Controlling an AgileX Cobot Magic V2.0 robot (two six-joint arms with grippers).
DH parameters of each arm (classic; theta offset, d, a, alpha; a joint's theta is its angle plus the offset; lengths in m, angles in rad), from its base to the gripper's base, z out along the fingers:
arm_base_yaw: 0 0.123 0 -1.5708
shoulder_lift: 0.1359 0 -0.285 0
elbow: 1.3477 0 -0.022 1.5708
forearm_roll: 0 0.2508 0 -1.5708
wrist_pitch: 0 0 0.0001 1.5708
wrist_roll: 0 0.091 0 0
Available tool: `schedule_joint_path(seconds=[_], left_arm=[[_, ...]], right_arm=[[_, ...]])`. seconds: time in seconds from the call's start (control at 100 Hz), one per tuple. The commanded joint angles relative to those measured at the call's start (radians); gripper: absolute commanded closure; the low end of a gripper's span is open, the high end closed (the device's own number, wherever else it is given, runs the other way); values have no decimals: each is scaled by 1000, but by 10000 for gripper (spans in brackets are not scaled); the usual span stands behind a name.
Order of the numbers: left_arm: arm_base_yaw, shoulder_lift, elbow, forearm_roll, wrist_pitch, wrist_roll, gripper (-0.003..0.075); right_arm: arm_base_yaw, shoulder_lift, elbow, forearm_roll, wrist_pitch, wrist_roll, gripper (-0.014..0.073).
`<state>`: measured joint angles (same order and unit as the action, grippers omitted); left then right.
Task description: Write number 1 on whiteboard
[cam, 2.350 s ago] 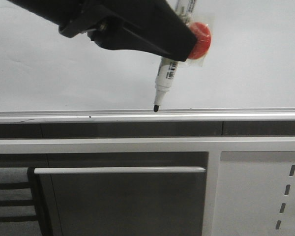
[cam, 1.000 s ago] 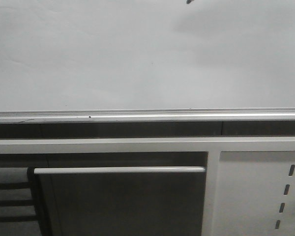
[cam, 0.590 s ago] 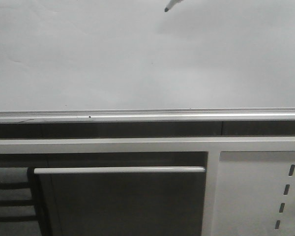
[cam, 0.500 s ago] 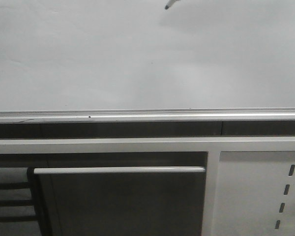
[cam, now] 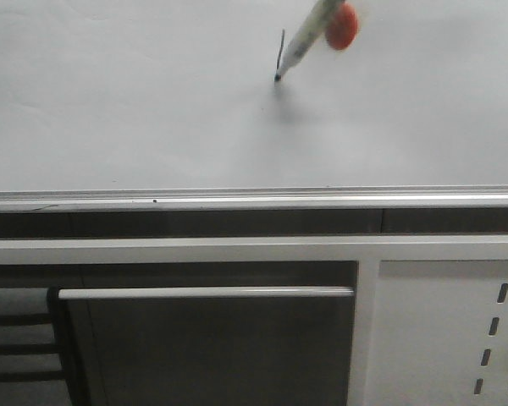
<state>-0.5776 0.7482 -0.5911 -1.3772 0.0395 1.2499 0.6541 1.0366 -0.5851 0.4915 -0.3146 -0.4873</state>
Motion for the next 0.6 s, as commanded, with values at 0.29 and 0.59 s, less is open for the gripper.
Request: schedule_joint_path(seconds=[0.29,0.59], left_arm=[[2,-7,-26,-9,25,-9,740],[2,46,-42,-9,303,-1,621]], right_arm=[[0,-153,-37,-19,220,-7,648],[-2,-215,-204,-19,671,-7,648]])
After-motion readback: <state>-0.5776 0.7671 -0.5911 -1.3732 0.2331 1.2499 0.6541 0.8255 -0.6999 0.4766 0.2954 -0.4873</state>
